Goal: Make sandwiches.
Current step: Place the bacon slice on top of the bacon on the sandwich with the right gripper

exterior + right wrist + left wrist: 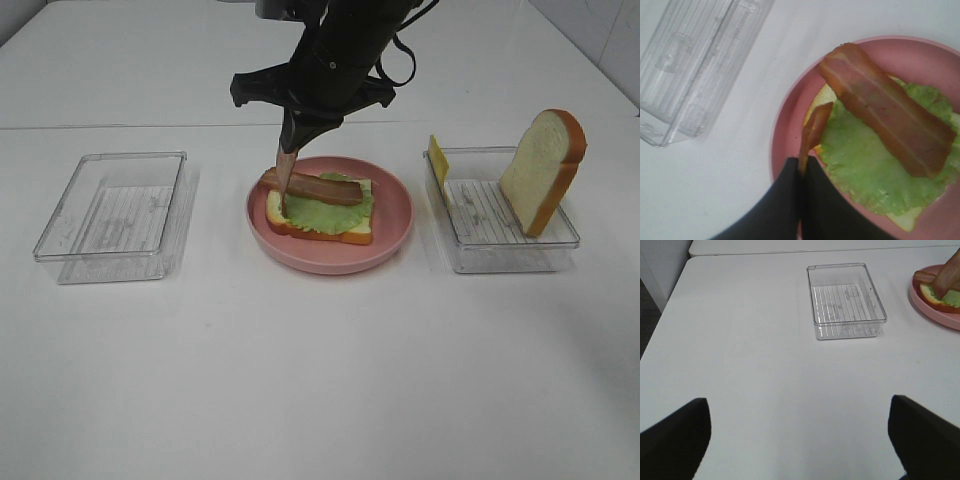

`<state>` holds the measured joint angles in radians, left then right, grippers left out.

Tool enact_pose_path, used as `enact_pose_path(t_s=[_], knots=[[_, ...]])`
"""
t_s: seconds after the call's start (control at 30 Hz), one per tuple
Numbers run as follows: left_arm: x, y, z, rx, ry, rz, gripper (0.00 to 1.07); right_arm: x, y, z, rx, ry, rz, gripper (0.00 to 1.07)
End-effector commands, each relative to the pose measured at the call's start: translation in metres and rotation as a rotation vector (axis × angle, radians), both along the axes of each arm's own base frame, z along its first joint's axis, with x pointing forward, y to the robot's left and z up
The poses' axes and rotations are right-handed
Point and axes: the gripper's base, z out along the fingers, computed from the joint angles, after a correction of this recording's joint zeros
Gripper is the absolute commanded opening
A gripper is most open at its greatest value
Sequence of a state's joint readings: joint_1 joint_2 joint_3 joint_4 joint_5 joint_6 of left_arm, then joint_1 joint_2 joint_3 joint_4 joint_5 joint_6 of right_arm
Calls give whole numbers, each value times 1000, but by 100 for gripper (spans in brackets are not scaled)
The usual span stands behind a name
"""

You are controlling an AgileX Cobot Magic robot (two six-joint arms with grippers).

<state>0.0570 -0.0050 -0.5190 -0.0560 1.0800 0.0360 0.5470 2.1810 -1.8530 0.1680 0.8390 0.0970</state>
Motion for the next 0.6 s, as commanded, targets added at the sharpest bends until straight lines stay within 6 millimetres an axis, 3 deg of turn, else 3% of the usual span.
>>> enact_pose_path(t_s=[0.03,0.23,0.6], knots=[[-2,-1,0,-6,-19,-2,88,4,-2,-3,-31,-29,15,0],[-2,-1,0,-6,-19,-2,88,14,-15,-18,-198,-82,-46,0],[-2,-1,0,-6,-19,-2,88,21,-18,-51,-286,-66,-39,0]])
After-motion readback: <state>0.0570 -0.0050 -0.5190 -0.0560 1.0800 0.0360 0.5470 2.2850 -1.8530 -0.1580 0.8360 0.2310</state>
